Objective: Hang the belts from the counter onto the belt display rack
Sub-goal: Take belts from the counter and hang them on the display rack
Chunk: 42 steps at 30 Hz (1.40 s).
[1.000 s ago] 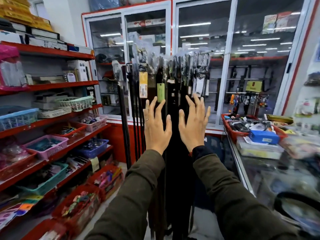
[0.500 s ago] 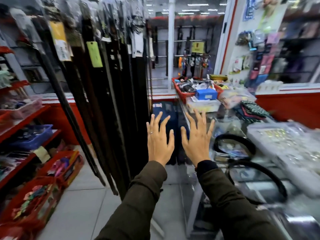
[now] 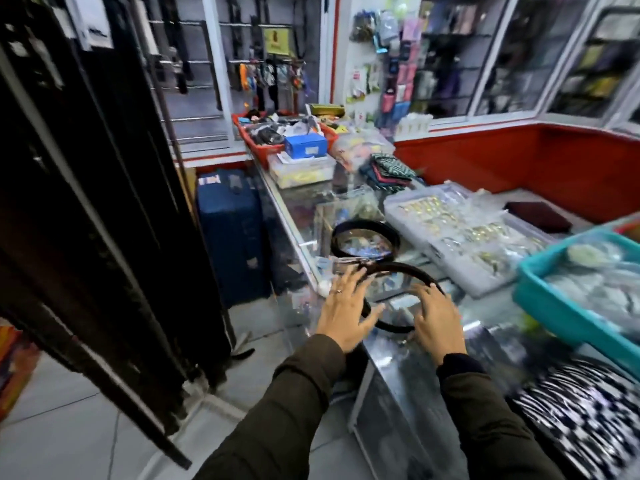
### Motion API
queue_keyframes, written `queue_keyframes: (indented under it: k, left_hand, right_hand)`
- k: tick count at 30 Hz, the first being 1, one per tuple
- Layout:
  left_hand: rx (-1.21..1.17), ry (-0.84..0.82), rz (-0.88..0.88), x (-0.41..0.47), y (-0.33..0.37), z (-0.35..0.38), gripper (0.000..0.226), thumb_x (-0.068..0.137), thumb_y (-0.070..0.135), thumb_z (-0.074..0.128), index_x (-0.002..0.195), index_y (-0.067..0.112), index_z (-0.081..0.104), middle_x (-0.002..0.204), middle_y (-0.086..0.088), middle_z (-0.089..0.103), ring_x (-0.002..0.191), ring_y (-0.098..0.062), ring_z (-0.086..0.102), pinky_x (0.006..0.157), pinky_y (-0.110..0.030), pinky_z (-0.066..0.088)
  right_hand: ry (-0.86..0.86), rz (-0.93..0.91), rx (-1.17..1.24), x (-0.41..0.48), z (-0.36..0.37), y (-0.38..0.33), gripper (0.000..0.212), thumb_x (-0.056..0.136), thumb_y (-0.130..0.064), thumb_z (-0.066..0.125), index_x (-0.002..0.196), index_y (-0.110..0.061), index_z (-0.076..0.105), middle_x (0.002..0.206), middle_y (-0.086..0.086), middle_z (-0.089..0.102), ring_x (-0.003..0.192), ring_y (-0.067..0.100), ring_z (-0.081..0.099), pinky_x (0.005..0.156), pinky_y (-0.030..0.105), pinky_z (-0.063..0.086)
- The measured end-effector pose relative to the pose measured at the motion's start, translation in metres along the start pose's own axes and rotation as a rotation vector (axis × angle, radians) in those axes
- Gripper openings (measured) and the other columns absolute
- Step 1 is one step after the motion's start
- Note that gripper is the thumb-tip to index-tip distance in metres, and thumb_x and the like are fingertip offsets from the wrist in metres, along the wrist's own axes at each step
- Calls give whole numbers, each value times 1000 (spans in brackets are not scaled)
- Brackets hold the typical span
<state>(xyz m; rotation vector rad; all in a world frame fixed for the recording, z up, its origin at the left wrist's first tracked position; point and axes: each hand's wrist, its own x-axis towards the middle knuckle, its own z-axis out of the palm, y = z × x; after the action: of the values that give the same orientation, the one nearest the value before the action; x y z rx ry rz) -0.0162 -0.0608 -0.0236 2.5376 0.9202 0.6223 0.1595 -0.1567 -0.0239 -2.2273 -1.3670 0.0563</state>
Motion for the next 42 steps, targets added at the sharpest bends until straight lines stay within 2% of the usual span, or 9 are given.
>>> queue_keyframes:
  k: [7,11,15,17,20,27,33,37,42]
  left_hand:
    - [174,-244,70,6,33,39,79,88,76,48,136,15,60,133,-7,62,125,-27,54,115,-39,33]
    - [184,-151,109,7,34,43,51,92,59,56,120,19,72,114,-5,70,110,-27,61,105,-35,35]
    - [76,-118,100,-1,18,34,35,95,42,58,114,16,73,107,-5,71,104,-29,65,93,-37,43]
    - [38,-91,117,-11,6,29,32,94,39,60,110,14,72,105,-4,71,101,-28,65,91,-36,43]
    - [-17,-16,128,-24,-11,17,26,90,34,64,102,12,73,98,-4,71,95,-28,66,88,-34,42]
    - [-115,237,26,-52,-43,-37,23,73,31,61,78,12,72,76,6,58,77,-18,58,84,-36,50]
    - [-325,631,-239,-79,-69,-78,36,84,25,71,119,19,62,125,2,58,119,-13,57,103,-24,45]
    - [-755,805,-552,-91,-75,-103,25,85,23,82,103,17,66,97,-10,72,85,-17,70,76,-30,59]
    - [-983,778,-584,-96,-72,-125,7,90,18,76,92,11,78,76,-2,76,66,-14,72,58,-24,60]
  right_hand:
    - [-319,59,28,-10,-14,47,48,82,-1,69,128,-12,69,136,15,66,148,31,41,117,43,40]
    - [-257,29,-30,-7,-16,53,33,86,-9,67,115,-21,76,121,9,73,134,29,54,112,39,42]
    - [-232,-104,-166,-7,-20,45,20,82,-31,78,102,-34,80,107,-7,78,120,19,60,111,38,28]
    - [-299,-145,-109,-6,-23,34,19,79,-31,79,97,-31,82,99,-8,81,107,16,69,112,39,39]
    - [-443,-110,25,0,-27,12,16,77,-29,81,92,-29,83,88,-8,82,86,9,75,85,38,60]
    - [-676,-193,350,17,-20,-60,16,73,-13,90,89,-17,86,78,-6,82,73,5,71,74,28,56]
    - [-635,-301,600,23,0,-132,18,74,-11,90,84,-24,83,82,-3,83,71,3,71,69,19,56]
    - [-632,-345,779,28,8,-174,19,76,-10,88,94,-15,84,86,-5,83,79,0,76,74,11,55]
    - [-620,-347,994,25,19,-213,21,82,-11,82,103,-13,81,96,-3,82,87,0,75,80,16,56]
